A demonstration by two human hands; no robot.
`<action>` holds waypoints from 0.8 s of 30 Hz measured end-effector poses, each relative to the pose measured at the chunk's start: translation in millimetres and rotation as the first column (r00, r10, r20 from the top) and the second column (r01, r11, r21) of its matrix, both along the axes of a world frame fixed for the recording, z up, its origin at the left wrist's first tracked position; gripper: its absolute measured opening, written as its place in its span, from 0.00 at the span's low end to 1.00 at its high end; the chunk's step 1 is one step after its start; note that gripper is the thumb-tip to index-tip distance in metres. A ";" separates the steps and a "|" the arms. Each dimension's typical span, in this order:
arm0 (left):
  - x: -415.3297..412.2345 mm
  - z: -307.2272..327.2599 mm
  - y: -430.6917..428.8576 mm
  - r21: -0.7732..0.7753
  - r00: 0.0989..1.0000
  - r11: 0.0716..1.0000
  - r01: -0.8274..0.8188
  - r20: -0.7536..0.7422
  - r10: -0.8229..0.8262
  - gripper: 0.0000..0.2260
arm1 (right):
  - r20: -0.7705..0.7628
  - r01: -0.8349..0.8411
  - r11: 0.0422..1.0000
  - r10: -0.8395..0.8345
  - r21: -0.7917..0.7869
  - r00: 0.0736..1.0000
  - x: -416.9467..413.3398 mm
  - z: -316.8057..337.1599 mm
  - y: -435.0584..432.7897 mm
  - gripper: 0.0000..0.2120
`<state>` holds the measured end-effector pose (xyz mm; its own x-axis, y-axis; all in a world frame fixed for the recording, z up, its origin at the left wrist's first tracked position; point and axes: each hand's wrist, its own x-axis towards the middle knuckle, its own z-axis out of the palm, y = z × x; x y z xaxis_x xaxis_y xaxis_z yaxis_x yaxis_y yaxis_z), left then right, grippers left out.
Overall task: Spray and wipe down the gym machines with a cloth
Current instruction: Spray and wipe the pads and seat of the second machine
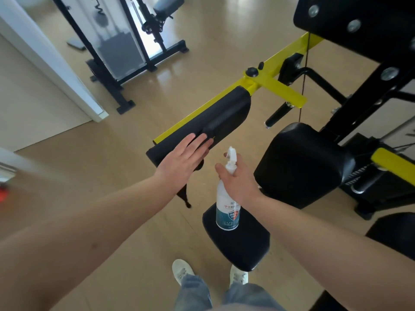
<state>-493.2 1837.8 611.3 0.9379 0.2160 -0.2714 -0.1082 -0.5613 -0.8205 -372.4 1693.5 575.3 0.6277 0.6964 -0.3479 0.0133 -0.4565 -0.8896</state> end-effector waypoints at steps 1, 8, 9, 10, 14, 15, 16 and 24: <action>11.9 0.6 0.0 0.027 1.000 1.000 -0.009 -0.018 0.009 0.35 | 0.005 0.016 1.000 -0.016 -0.008 1.000 1.9 -0.8 -2.6 0.19; 102.1 -6.1 5.7 0.048 1.000 0.999 -0.010 0.022 0.009 0.39 | -0.049 0.110 0.992 -0.114 -0.065 0.992 30.6 -8.5 -19.9 0.17; 113.6 -5.7 6.7 0.030 0.999 1.000 -0.002 0.043 0.001 0.38 | -0.052 0.100 0.992 -0.103 -0.071 0.993 34.0 -7.7 -22.9 0.17; 124.7 -5.9 7.7 0.014 0.998 1.000 0.004 0.061 -0.005 0.38 | -0.052 0.079 0.994 -0.083 -0.074 0.995 37.9 -7.4 -26.3 0.17; 164.2 -5.5 8.2 0.015 0.998 1.000 0.023 0.056 -0.023 0.35 | -0.021 -0.033 0.996 0.032 -0.080 0.999 51.7 -8.2 -37.6 0.16; 173.1 -5.4 7.8 0.018 0.998 0.999 0.027 0.052 -0.028 0.34 | -0.014 -0.050 0.995 0.049 -0.085 0.999 54.7 -9.2 -39.5 0.16; 182.0 -5.7 8.0 0.012 0.998 1.000 0.028 0.051 -0.028 0.33 | -0.014 -0.063 0.994 0.062 -0.088 0.998 57.6 -10.7 -40.8 0.16; 210.0 -27.4 3.8 0.087 0.996 0.995 0.052 -0.078 -0.045 0.33 | -0.044 -0.041 0.993 0.036 -0.108 0.998 73.4 -19.0 -43.3 0.20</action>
